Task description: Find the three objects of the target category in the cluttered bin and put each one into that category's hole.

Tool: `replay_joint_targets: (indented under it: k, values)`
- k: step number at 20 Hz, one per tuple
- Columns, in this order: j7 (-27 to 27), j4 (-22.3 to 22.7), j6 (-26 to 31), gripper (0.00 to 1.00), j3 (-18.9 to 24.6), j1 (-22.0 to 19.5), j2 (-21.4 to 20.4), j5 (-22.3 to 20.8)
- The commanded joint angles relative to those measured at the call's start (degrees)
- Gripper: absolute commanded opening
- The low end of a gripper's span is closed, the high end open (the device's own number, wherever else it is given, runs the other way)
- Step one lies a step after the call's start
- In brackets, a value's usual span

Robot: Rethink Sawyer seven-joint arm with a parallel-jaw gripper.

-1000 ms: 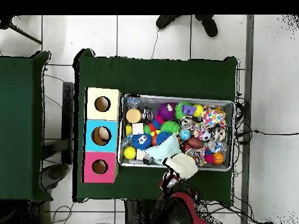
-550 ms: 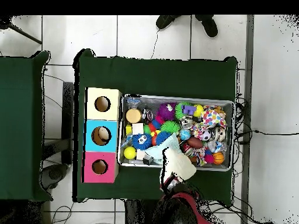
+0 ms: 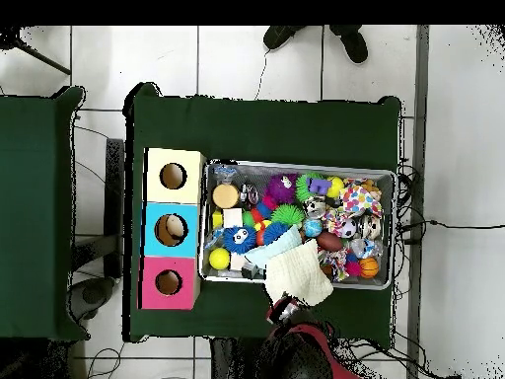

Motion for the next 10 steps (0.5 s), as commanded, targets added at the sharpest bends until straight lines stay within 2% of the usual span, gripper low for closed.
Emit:
replay_joint_targets:
  k: [1, 5, 7, 10]
  values:
    - [1.58, -4.49, 6.16, 1.0, 4.86, -0.83, 0.89, -1.56]
    - [1.55, -4.35, 4.91, 1.0, 4.92, -1.01, 1.27, -1.88]
    - [-0.01, -3.08, 3.79, 1.0, 6.2, -3.05, 0.81, -1.35]
    - [-5.13, 0.04, 0.56, 1.0, 10.47, -9.86, 0.2, -0.97]
